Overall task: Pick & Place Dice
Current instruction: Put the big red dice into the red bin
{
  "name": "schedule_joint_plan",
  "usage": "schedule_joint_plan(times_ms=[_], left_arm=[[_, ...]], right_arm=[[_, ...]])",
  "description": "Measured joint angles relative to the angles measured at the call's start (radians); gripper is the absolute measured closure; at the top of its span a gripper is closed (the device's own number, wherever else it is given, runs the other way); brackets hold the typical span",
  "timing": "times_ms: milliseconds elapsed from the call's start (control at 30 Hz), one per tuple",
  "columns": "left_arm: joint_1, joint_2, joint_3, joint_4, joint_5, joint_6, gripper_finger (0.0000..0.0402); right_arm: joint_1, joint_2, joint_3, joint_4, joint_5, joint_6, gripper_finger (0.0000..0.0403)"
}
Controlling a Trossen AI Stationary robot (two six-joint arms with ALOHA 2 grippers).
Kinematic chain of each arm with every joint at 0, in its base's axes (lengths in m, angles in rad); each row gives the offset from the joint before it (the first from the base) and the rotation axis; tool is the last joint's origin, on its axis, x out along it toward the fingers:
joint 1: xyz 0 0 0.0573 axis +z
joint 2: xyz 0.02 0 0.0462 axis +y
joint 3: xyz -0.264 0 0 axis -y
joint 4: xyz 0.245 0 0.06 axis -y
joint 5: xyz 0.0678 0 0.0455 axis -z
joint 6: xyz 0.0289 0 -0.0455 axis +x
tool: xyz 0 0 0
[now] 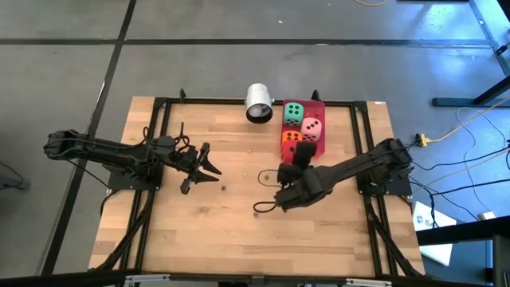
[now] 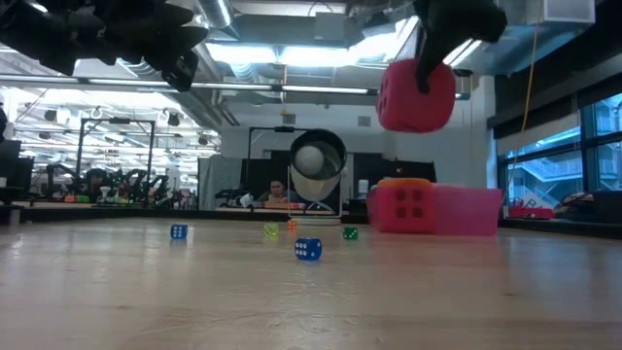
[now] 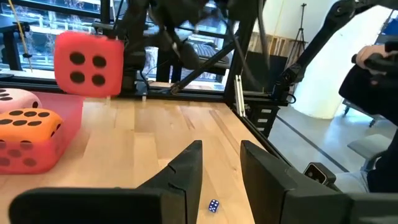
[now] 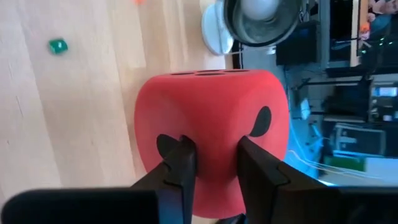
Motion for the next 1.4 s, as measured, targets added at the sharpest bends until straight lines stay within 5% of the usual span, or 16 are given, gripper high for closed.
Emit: schedule_joint_plan(times_ms=[367,667,900,1133,1400], left_arm=[[0.000,0.000,0.000,0.000,0.000,0.001,0.0299],[0.000,0.000,0.000,0.000,0.000,0.003,0.0299],[0.000,0.000,0.000,0.001,0.000,0.000,0.0299],[0.000,0.000,0.000,0.004,-0.002,0.001,0.0299],[0.000,0.000,0.000,0.004,-0.005,0.000,0.0299]], right_arm=[[0.001,-0.140,-0.068,0.094,-0.034,-0.034,0.0315],[-0.009,-0.316,-0.261,0.489,-0.098,-0.221,0.0315],[-0.017,-0.483,-0.421,0.624,-0.117,-0.242,0.0315],[-0.032,-0.636,-0.562,0.624,-0.123,-0.218,0.0315],[-0.108,-0.629,-0.633,0.518,-0.124,-0.208,0.0317]])
